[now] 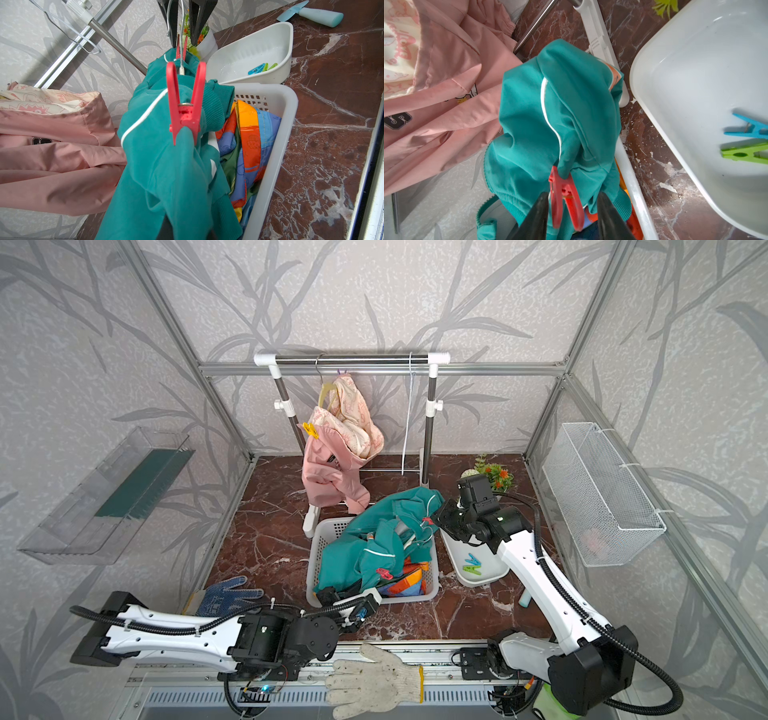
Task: Remove the clothespins securing jackets to the hanger
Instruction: Remove the clothespin from the hanger.
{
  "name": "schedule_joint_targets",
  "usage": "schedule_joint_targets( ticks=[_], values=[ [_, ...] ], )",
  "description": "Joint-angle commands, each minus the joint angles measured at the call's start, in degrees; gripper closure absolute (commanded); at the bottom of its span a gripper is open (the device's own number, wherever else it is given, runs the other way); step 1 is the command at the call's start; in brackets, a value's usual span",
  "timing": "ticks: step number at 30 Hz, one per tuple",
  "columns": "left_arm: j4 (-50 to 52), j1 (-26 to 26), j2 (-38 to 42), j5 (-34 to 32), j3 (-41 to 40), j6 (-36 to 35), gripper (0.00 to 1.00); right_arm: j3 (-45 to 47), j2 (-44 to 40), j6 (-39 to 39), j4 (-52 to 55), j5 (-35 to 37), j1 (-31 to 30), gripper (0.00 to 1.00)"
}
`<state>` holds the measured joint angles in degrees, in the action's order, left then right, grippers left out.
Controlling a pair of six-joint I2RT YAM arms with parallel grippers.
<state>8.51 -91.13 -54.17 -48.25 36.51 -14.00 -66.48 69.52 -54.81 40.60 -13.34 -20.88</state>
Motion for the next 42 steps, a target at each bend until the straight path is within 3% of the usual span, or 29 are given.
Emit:
schedule_joint_targets(
  ticks=[1, 9, 28, 42],
  values=[
    [-1.7, -0.5, 0.0, -1.7, 1.8, -0.8, 1.00, 0.8, 0.3, -0.6, -1.3, -0.8, 0.3, 0.62],
    [-1.9, -0.4, 0.6, -2.4, 1.9, -0.4, 1.00, 1.7, 0.2, -1.1, -2.2, -0.3, 0.3, 0.69],
    [-2.3, -0.5, -0.4, -4.7, 1.7, 0.7, 1.00, 3.2, -2.8, -1.5, -3.5, 3.0, 0.3, 0.98],
    [2.9, 0.5, -0.8, -7.8, 2.0, 4.9, 1.00, 2.0, -9.0, 1.3, -0.2, 5.8, 1.6, 1.00]
  ],
)
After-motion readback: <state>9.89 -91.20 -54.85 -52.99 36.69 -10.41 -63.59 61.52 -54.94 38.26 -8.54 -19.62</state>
